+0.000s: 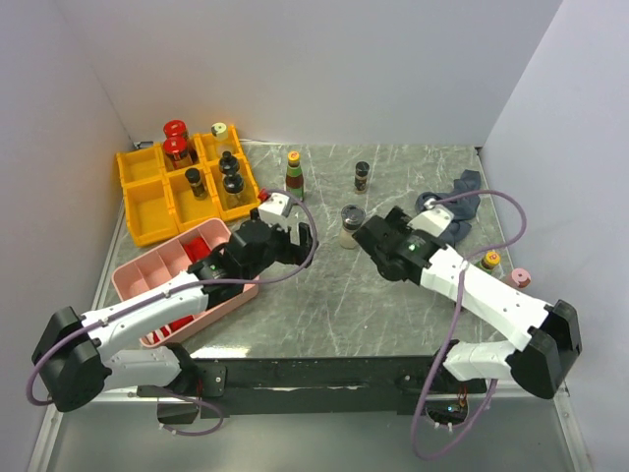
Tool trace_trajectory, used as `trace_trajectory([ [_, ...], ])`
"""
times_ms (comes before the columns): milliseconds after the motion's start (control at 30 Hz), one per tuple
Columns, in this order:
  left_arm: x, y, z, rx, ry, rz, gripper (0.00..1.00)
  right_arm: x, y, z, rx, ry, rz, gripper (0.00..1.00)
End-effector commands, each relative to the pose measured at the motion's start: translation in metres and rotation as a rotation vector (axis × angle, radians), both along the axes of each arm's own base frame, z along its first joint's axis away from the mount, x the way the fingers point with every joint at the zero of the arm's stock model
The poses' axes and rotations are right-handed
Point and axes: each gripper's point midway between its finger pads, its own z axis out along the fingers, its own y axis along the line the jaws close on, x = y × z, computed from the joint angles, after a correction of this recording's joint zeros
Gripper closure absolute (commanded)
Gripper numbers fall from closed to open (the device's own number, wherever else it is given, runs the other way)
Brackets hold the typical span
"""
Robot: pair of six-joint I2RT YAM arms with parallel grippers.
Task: Organize the condiment bottles
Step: Pick up the bottle from the corner of the board.
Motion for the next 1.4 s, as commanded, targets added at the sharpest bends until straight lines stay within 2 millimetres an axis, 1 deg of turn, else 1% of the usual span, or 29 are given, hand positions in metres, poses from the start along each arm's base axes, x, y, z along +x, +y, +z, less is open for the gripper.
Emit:
trace_trajectory([
  [0,0.010,0.014,0.018,-0.048,-0.135,0.071,0.01,-0.006,-0.052,0.035,-0.070,-0.101,-0.257,0.00],
  [33,0.009,0.016,0.016,-0.058,-0.139,0.075,0.01,-0.008,-0.058,0.037,-0.083,-0.103,-0.279,0.00],
  [67,0.006,0.018,0.017,-0.069,-0.143,0.077,0.01,-0.008,-0.070,0.040,-0.105,-0.105,-0.315,0.00],
  [100,0.003,0.018,0.020,-0.087,-0.148,0.074,0.01,-0.007,-0.076,0.041,-0.114,-0.102,-0.330,0.00],
  [167,-0.002,0.019,0.020,-0.110,-0.171,0.062,0.01,-0.010,-0.093,0.042,-0.103,-0.096,-0.390,0.00],
  [200,-0.004,0.019,0.020,-0.114,-0.171,0.062,0.01,-0.012,-0.107,0.041,-0.106,-0.099,-0.442,0.01],
  [233,-0.005,0.020,0.021,-0.118,-0.172,0.063,0.01,-0.014,-0.115,0.042,-0.108,-0.107,-0.466,0.03],
  [267,-0.005,0.022,0.025,-0.126,-0.177,0.069,0.01,-0.017,-0.122,0.046,-0.100,-0.124,-0.489,0.03],
  [300,-0.006,0.022,0.026,-0.131,-0.185,0.066,0.00,-0.020,-0.134,0.048,-0.111,-0.134,-0.529,0.03],
  [333,-0.008,0.021,0.027,-0.136,-0.188,0.063,0.01,-0.022,-0.140,0.050,-0.118,-0.140,-0.546,0.04],
  [400,-0.009,0.023,0.028,-0.148,-0.196,0.067,0.01,-0.029,-0.157,0.060,-0.139,-0.175,-0.596,0.04],
  [500,-0.011,0.025,0.031,-0.159,-0.203,0.068,0.01,-0.039,-0.175,0.071,-0.153,-0.206,-0.652,0.05],
  [533,-0.012,0.026,0.031,-0.163,-0.207,0.069,0.01,-0.042,-0.184,0.075,-0.166,-0.217,-0.685,0.05],
  [567,-0.013,0.028,0.033,-0.168,-0.216,0.074,0.01,-0.045,-0.188,0.078,-0.167,-0.229,-0.695,0.06],
  [633,-0.012,0.033,0.031,-0.173,-0.229,0.094,0.01,-0.051,-0.199,0.080,-0.188,-0.236,-0.736,0.06],
  [733,-0.009,0.040,0.029,-0.172,-0.244,0.130,0.01,-0.055,-0.210,0.078,-0.221,-0.211,-0.772,0.06],
  [800,-0.007,0.043,0.027,-0.163,-0.251,0.146,0.01,-0.057,-0.212,0.074,-0.235,-0.195,-0.777,0.06],
  [933,-0.003,0.049,0.021,-0.135,-0.255,0.184,0.01,-0.050,-0.212,0.069,-0.245,-0.178,-0.765,0.06],
  [1000,-0.002,0.049,0.020,-0.139,-0.261,0.192,0.01,-0.051,-0.213,0.067,-0.247,-0.170,-0.784,0.06],
  [1033,-0.001,0.050,0.017,-0.134,-0.259,0.196,0.01,-0.055,-0.215,0.064,-0.271,-0.137,-0.791,0.06],
  [1133,0.000,0.046,0.011,-0.131,-0.253,0.185,0.01,-0.052,-0.215,0.060,-0.258,-0.156,-0.808,0.06],
  [1167,0.000,0.045,0.011,-0.130,-0.253,0.182,0.00,-0.053,-0.214,0.053,-0.259,-0.140,-0.804,0.06],
  [1267,0.002,0.042,0.009,-0.116,-0.243,0.179,0.01,-0.047,-0.213,0.045,-0.251,-0.150,-0.789,0.06],
  [1333,0.002,0.042,0.009,-0.113,-0.242,0.182,0.01,-0.041,-0.212,0.044,-0.244,-0.159,-0.768,0.08],
  [1367,0.002,0.043,0.009,-0.115,-0.245,0.184,0.01,-0.040,-0.212,0.040,-0.248,-0.151,-0.762,0.09],
])
